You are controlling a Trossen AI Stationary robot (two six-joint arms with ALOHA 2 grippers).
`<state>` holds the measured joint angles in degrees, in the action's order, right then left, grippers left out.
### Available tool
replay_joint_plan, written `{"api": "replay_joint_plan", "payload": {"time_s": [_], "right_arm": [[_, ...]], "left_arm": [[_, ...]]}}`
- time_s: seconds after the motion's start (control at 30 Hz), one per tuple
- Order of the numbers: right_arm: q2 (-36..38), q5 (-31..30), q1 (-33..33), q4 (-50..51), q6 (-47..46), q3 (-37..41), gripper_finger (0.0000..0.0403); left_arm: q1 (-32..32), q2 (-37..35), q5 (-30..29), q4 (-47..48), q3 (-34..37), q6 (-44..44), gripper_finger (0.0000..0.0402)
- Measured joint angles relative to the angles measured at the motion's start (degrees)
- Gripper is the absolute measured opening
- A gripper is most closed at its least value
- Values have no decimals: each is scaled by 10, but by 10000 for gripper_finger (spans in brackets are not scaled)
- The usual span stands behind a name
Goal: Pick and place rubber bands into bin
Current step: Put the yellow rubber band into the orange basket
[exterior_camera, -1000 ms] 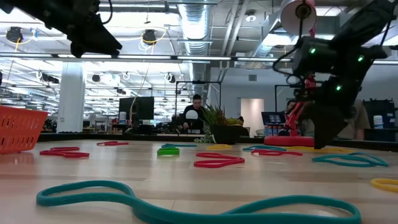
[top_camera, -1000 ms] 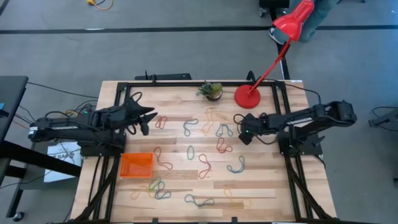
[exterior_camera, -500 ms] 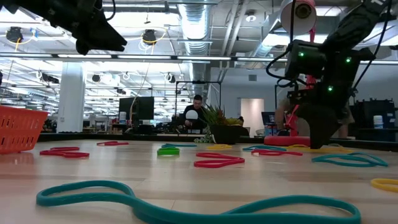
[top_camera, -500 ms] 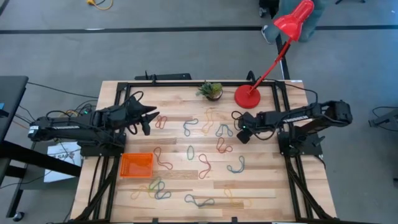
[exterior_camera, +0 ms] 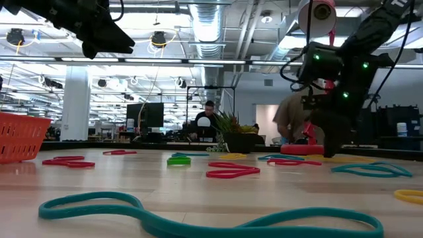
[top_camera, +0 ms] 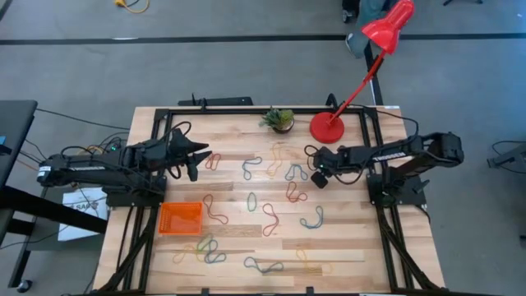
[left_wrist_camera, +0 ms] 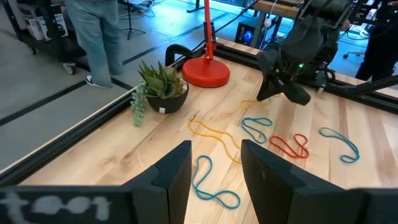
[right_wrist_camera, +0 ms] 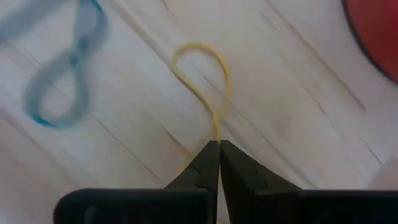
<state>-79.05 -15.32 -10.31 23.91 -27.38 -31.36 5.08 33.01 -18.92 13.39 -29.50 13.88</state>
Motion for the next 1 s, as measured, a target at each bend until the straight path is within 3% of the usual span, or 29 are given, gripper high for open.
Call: {"api": "replay_joint_plan", "payload": {"time_s": [0.3, 0.57, 0.83, 1.0], "right_arm": [[13, 1, 32, -27, 19, -107, 1], [-1, 28, 70, -294, 112, -144, 1], [-104, 130, 75, -536, 124, -148, 0], [-170, 164, 75, -558, 111, -183, 0]], "left_arm": [[0, 0, 12, -1, 0, 1, 129], [0, 18, 92, -17, 0, -58, 129], [0, 128, 164, -182, -1, -124, 129], [0, 215, 202, -281, -1, -150, 129]]}}
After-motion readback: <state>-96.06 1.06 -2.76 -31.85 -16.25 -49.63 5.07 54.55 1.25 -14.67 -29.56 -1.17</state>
